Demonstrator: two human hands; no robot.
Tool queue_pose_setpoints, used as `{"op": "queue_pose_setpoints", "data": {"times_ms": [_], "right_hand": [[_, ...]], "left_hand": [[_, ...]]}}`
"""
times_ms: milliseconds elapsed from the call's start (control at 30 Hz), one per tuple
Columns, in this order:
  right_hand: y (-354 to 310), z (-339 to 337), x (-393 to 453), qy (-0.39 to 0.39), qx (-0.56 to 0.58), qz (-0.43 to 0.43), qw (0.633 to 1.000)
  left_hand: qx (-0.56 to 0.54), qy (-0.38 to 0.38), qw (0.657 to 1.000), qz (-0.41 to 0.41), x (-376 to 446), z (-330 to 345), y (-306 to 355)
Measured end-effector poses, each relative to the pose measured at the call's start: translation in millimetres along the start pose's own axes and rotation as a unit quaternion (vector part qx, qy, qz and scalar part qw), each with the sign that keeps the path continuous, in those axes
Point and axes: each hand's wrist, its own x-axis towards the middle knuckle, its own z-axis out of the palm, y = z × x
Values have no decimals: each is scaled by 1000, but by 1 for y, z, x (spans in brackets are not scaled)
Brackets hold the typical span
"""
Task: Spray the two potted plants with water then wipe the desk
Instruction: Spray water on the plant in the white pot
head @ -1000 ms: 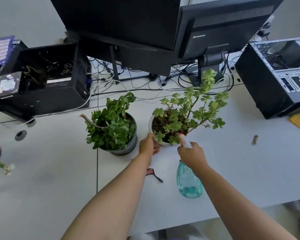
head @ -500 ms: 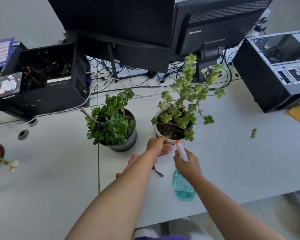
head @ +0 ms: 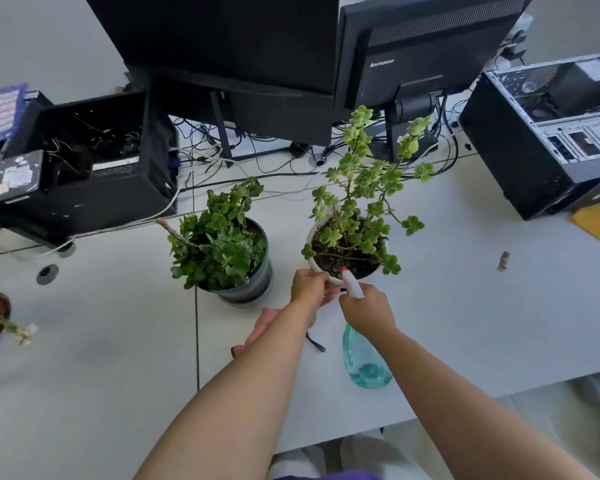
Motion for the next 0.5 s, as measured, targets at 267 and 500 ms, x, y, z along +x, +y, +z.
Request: {"op": "queue_pose_setpoints", "data": {"times_ms": [267, 500], "right_hand": [[-9, -5, 10, -8, -1, -4, 1000], [5, -12, 9, -15, -39, 16, 999]], "left_hand": [[23, -75, 995, -54, -7, 1, -2], [57, -65, 996, -26, -2, 3, -6]]}}
